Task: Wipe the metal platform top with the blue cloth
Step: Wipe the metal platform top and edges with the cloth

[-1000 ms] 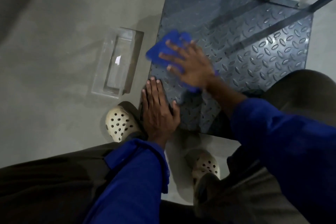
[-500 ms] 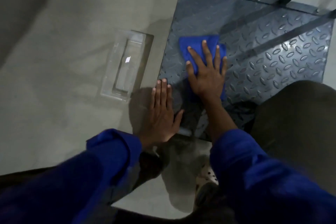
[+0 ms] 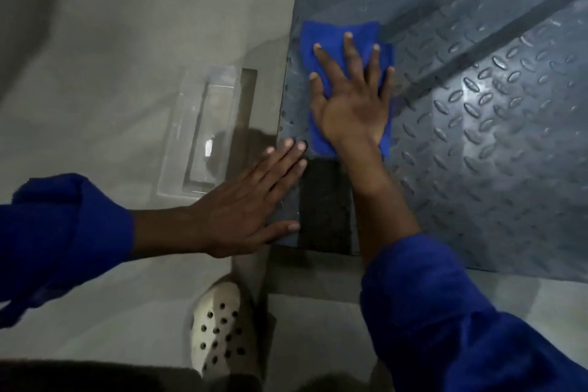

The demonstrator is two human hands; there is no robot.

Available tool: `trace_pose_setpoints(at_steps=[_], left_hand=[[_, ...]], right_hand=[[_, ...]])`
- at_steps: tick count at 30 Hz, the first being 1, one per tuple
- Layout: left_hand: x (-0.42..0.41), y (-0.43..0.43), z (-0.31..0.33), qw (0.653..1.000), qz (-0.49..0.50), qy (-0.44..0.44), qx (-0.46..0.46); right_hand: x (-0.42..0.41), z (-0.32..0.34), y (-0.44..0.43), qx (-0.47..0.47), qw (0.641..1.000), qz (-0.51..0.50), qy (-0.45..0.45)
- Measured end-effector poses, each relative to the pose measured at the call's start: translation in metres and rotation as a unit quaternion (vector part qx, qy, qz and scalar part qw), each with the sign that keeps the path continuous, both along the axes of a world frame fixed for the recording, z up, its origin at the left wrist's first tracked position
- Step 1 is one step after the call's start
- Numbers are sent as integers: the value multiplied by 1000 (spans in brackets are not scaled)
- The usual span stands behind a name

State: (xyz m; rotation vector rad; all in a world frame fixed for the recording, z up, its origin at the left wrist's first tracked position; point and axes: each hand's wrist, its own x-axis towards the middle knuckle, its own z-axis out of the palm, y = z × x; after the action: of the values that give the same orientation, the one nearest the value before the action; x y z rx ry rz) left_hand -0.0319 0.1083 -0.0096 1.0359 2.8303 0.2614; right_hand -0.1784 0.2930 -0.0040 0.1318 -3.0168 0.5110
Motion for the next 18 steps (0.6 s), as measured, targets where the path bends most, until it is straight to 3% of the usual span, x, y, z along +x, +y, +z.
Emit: trace_pose_setpoints(at_steps=[4, 8, 12, 18], left_hand=[[6, 5, -10, 998, 27, 24, 52], [22, 17, -18, 984, 83, 37, 152], [24, 21, -24, 981, 102, 44, 158], [30, 9, -21, 992, 68, 49, 96]], right_hand=[[51, -1, 19, 18, 992, 121, 37], [90, 0, 57, -5, 999, 45, -5], [44, 8, 52, -12, 1000, -26, -12], [38, 10, 15, 42, 982, 182, -18]])
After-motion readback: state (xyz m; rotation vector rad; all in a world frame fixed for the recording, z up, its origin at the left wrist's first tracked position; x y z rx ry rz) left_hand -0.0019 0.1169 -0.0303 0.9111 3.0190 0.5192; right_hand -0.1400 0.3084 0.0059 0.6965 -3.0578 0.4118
